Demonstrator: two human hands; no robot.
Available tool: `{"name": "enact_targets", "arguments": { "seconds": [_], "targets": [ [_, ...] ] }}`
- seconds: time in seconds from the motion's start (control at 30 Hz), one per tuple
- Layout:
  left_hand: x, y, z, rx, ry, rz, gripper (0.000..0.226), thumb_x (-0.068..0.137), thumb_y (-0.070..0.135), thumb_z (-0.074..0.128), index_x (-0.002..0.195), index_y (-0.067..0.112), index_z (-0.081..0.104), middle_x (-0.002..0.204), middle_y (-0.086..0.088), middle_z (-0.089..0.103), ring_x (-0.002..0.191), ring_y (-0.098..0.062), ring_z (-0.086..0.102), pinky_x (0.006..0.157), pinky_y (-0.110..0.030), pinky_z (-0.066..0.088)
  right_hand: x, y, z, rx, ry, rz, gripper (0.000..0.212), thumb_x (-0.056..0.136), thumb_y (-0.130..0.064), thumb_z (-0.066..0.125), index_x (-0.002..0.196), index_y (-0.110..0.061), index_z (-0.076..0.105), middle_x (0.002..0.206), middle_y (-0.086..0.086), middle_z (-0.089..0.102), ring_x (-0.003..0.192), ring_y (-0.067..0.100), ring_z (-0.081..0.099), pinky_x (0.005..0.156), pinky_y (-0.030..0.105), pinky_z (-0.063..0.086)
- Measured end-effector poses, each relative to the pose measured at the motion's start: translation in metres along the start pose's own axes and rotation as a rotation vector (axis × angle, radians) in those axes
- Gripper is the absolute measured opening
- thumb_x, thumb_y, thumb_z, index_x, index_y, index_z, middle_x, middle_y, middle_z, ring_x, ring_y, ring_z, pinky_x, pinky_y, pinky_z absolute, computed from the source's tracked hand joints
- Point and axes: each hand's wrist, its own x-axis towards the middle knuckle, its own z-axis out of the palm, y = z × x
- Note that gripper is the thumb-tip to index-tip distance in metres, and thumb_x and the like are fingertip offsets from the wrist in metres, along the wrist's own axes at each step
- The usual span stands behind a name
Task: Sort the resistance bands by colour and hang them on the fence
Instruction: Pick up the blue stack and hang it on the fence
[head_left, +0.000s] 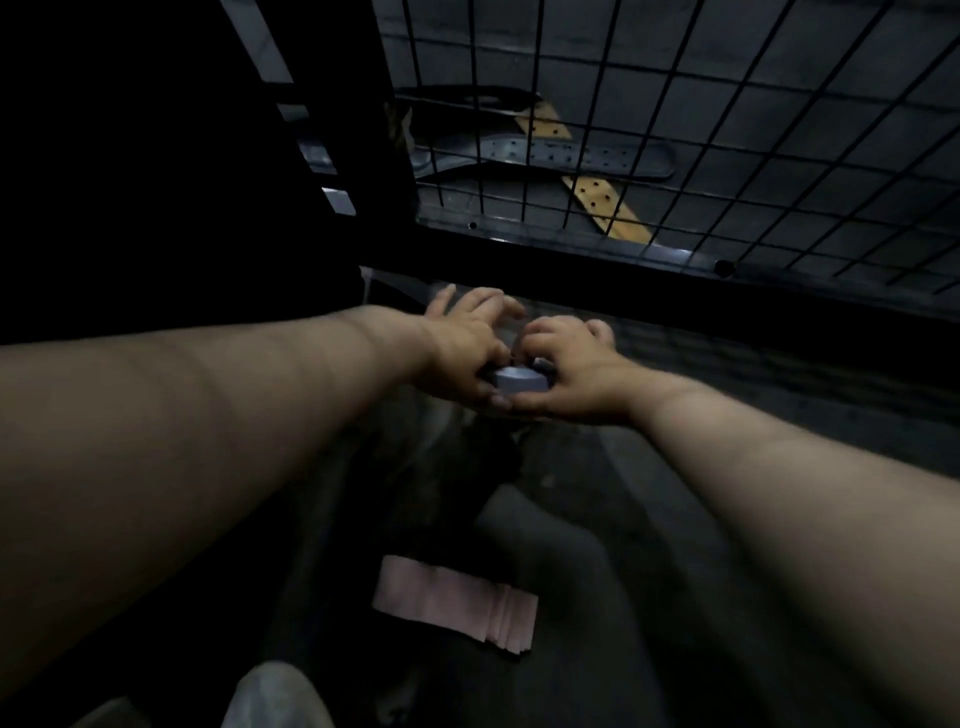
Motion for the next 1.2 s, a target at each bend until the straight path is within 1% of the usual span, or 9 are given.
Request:
{"name": "enact_targets", "arguments": {
  "seconds": [0.1,0.2,0.33,0.47,0.7,0.87,1.0,1.1,1.2],
  "targets": [
    [-0.021,0.000,-0.042,-0.246,-0.011,-0.013,0.047,0.073,0.065,0.071,0.109,0.036,0.067,0.155,0.009,0.024,0.148,-0.016,0.012,0.121,-0.040,0.006,-0.009,-0.013,-0.050,0.213,-0.046,0.089,0.031,0.069,-0.055,0.078,0.087,-0.033,0.064,0.095,-0.010,0.063,0.112,0.022,0.050,0.097,0.037,0.032],
    [-0.052,0.003,-0.079,-0.607,0.039,0.006,0.034,0.063,0.052,0.083,0.081,0.035,0.061,0.143,0.008,0.045,0.135,-0.015,0.039,0.115,-0.039,0.033,-0.027,-0.034,-0.102,0.287,-0.066,0.082,0.034,0.058,-0.057,0.076,0.084,-0.038,0.066,0.085,-0.008,0.066,0.102,0.027,0.055,0.088,0.042,0.041],
    [-0.108,0.017,-0.120,-0.858,-0.019,0.090,0.026,0.073,0.024,0.084,0.093,0.019,0.068,0.137,0.009,0.049,0.115,-0.003,0.056,0.093,-0.021,0.051,-0.065,-0.073,-0.163,0.517,-0.130,0.018,0.030,0.060,-0.032,0.087,0.077,-0.019,0.066,0.075,0.004,0.064,0.069,0.018,0.060,0.062,0.036,0.044],
    [-0.173,0.043,-0.150,-0.879,0.056,0.213,0.081,0.052,0.029,0.093,0.123,0.009,0.059,0.122,-0.006,0.068,0.114,-0.019,0.065,0.098,-0.037,0.053,-0.110,-0.104,-0.210,0.757,-0.150,0.034,0.025,0.060,-0.014,0.087,0.073,-0.011,0.066,0.069,0.009,0.065,0.057,0.017,0.061,0.049,0.024,0.046],
    [-0.263,0.102,-0.198,-0.875,0.576,0.266,0.052,0.059,0.018,0.085,0.102,0.015,0.056,0.092,0.002,0.068,0.081,-0.010,0.065,0.067,-0.031,0.055,-0.202,-0.155,-0.278,1.134,-0.158,-0.053,0.053,0.050,-0.033,0.094,0.091,-0.005,0.076,0.089,0.018,0.073,0.075,0.028,0.070,0.071,0.035,0.059],
    [-0.325,0.143,-0.238,-1.067,0.573,0.355,0.033,0.069,0.003,0.072,0.101,0.000,0.060,0.089,-0.010,0.067,0.083,-0.023,0.064,0.079,-0.042,0.054,-0.268,-0.187,-0.305,1.148,-0.045,-0.066,0.069,0.048,-0.042,0.094,0.103,-0.005,0.077,0.098,0.017,0.070,0.084,0.031,0.063,0.082,0.039,0.051],
    [-0.373,0.180,-0.277,-1.161,0.506,0.452,0.032,0.069,-0.001,0.063,0.101,-0.006,0.062,0.095,-0.020,0.064,0.087,-0.031,0.062,0.083,-0.040,0.053,-0.314,-0.215,-0.328,1.170,0.107,-0.090,0.079,0.055,-0.042,0.093,0.121,-0.005,0.070,0.138,0.029,0.052,0.116,0.039,0.051,0.116,0.057,0.029],
    [-0.402,0.206,-0.301,-1.178,0.521,0.463,0.043,0.071,0.003,0.062,0.112,-0.008,0.060,0.099,-0.019,0.063,0.089,-0.028,0.062,0.083,-0.036,0.051,-0.349,-0.241,-0.346,1.203,0.186,-0.215,0.062,0.081,-0.039,0.073,0.133,-0.007,0.060,0.144,0.032,0.041,0.120,0.039,0.043,0.116,0.060,0.020],
    [-0.424,0.226,-0.316,-1.188,0.519,0.520,0.031,0.078,0.004,0.060,0.107,-0.002,0.064,0.095,-0.012,0.069,0.085,-0.024,0.067,0.077,-0.032,0.055,-0.376,-0.256,-0.361,1.179,0.282,-0.267,0.046,0.091,-0.037,0.054,0.129,-0.013,0.065,0.113,0.017,0.064,0.100,0.031,0.059,0.093,0.046,0.048]
  ]
}}
